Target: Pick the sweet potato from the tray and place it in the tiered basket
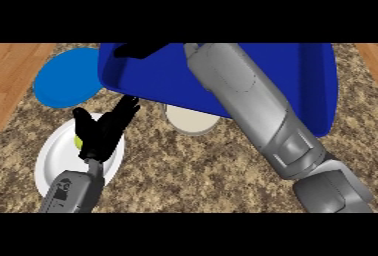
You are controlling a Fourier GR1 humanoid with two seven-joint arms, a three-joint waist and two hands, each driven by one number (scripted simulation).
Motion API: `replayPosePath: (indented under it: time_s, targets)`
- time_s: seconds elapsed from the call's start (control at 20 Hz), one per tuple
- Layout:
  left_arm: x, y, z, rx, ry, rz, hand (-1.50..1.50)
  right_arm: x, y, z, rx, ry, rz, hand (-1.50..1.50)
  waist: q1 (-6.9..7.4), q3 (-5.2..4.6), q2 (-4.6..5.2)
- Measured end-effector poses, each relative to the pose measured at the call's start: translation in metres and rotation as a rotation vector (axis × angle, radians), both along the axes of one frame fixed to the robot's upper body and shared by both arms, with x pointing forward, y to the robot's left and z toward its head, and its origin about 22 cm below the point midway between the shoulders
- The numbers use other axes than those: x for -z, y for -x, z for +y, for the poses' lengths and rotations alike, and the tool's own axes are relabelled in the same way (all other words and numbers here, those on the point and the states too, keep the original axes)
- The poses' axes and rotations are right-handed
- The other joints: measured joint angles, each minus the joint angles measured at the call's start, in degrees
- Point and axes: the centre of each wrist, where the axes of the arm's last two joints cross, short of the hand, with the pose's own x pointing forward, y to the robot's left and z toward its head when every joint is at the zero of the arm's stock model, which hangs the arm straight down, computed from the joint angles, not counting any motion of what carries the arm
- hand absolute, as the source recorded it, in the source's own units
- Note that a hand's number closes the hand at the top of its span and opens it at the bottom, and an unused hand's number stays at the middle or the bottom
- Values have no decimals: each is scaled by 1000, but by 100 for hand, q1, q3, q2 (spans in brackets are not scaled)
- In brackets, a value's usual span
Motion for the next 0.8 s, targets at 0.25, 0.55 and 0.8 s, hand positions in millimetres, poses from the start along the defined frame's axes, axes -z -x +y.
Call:
replayPosePath:
  time_s: [0.25, 0.55, 0.8]
  targets:
    - [-1, 0, 2, -30, 1, 2, 0, -3, -15, -28, 118, -100, 95, -150, -151, -3, -10]
    - [1, 7, 9, -47, 3, 3, 0, 0, -39, -121, 189, -87, 135, -150, -263, 1, -24]
    - [3, 12, 15, -57, 2, 7, 0, -2, -41, -213, 137, -29, 146, -150, -311, 3, -30]
